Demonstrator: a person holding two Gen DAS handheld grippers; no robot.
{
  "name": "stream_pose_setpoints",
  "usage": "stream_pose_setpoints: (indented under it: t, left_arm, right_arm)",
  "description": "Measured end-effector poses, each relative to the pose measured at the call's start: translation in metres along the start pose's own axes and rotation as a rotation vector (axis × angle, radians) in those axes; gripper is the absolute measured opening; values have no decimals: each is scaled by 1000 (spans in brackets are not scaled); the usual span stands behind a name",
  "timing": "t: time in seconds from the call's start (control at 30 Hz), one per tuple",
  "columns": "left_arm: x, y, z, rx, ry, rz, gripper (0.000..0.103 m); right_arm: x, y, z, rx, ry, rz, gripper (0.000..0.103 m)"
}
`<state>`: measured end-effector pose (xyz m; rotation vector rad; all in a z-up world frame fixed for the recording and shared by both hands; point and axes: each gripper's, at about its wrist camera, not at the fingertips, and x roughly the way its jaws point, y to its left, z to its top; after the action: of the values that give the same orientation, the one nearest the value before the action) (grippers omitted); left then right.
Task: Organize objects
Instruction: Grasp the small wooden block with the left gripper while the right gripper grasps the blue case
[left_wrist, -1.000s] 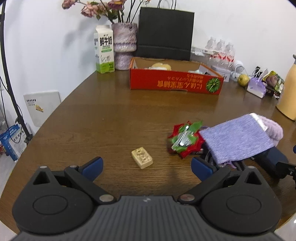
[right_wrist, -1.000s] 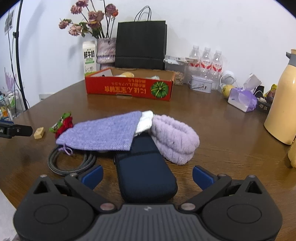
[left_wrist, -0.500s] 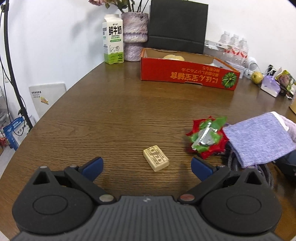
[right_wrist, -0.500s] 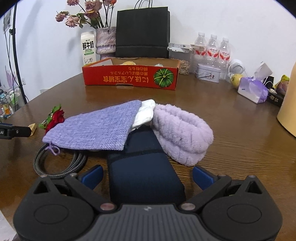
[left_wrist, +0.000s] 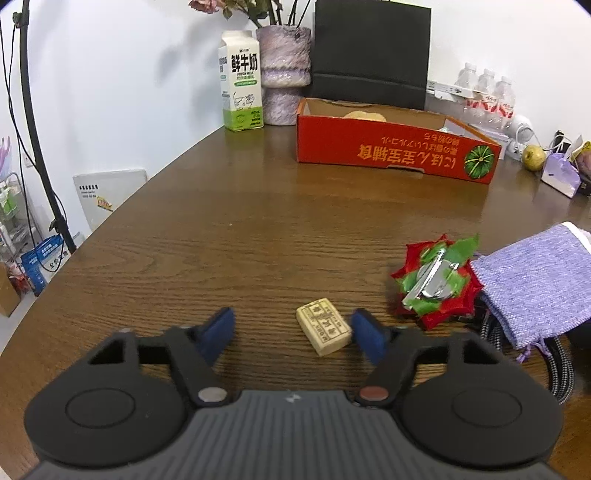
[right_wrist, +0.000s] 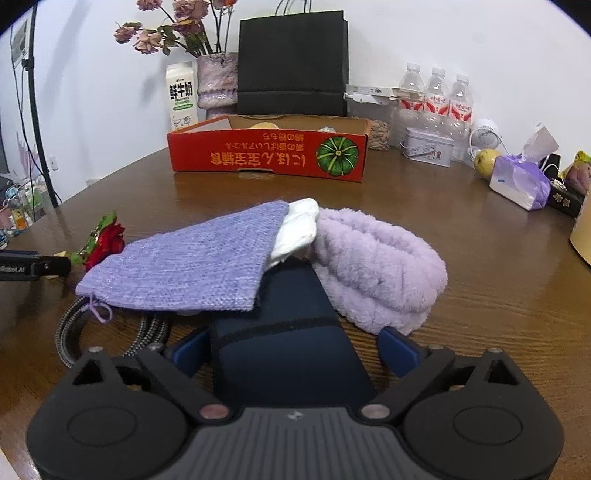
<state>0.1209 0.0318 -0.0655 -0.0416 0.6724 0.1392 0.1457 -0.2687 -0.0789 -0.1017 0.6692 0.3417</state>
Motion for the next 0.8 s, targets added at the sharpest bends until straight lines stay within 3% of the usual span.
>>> stream_pose_setpoints:
  t: [0.1, 0.13, 0.37, 0.8]
  left_arm:
    - [-3, -3, 0, 6, -10, -35, 31]
    - [-4, -3, 1, 7, -9, -45, 29]
    - [-3, -5, 0, 21, -9, -50, 28]
    - [-6, -1, -1, 30, -5, -63, 23]
  right_arm:
    - [-2, 2, -1, -12, -16, 18, 84]
    - [-4, 3, -2, -17, -24, 25, 77]
    - [-10, 6, -6, -13, -46, 26, 69]
    - [-18, -4, -9, 26, -30, 50, 71]
